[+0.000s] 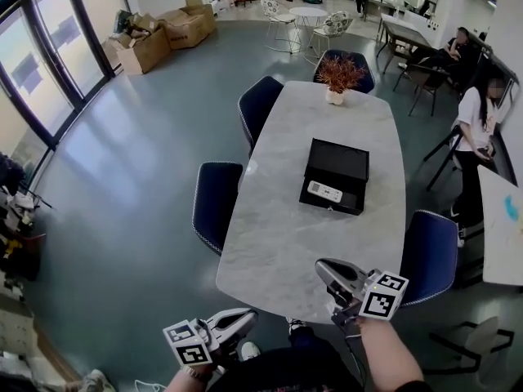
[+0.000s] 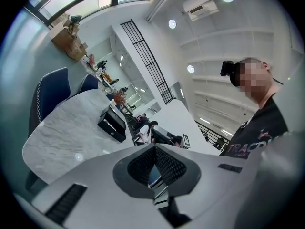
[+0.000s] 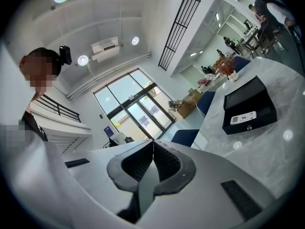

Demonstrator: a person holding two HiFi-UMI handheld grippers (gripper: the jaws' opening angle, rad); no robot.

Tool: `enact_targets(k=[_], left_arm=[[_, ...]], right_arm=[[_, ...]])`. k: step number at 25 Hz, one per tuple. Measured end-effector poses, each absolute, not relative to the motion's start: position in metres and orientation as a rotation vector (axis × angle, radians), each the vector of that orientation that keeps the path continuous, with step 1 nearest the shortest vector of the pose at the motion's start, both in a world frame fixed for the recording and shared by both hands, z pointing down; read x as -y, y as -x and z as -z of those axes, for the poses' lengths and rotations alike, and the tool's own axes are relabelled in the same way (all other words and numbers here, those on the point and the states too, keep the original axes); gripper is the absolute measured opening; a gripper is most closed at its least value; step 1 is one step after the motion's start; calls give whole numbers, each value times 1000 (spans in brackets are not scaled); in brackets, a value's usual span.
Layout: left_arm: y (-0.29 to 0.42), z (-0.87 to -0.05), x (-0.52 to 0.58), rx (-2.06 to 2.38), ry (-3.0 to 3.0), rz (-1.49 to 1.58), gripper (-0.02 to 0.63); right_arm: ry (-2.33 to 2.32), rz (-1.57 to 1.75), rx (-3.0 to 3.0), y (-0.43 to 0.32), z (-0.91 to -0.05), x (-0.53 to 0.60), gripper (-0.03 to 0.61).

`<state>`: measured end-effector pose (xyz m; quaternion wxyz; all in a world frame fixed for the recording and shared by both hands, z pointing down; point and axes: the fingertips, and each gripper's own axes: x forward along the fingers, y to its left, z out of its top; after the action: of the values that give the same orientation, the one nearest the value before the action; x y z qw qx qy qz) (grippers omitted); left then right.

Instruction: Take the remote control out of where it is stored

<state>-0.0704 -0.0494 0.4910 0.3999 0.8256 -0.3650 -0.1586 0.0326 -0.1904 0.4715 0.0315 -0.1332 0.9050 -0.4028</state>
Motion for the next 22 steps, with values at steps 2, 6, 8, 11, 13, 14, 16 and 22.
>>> enact_targets(k=[2,6,8,11,13,14,16,22], left_arm=[[67,-492,59,931,-2086,402,6],[58,-492,75,939,-2091,390,6],[53,-492,81,945,-2096,378,6],[47,-495,88,956,-2094,369,6],[47,-495,93,972,-2085,370,6],[48,-496,95,982,-2080,372,6],[50,-498,99,1004,-2068,375,6],[55,-501,103,1083,-2019,386,6]], right_arm=[[426,1233,-2810,-38,-478,209,11],[493,1188,-2885,-51,-492,253,11],[533,1148,-2941,-57,-500,278,11],[630,1067,-3067,-67,-513,317,12],[673,1024,-3144,-72,-523,344,12],[697,1009,-3179,-74,-528,358,14],[747,981,-3247,-76,-539,384,57],[784,940,-3483,-76,-584,447,78]])
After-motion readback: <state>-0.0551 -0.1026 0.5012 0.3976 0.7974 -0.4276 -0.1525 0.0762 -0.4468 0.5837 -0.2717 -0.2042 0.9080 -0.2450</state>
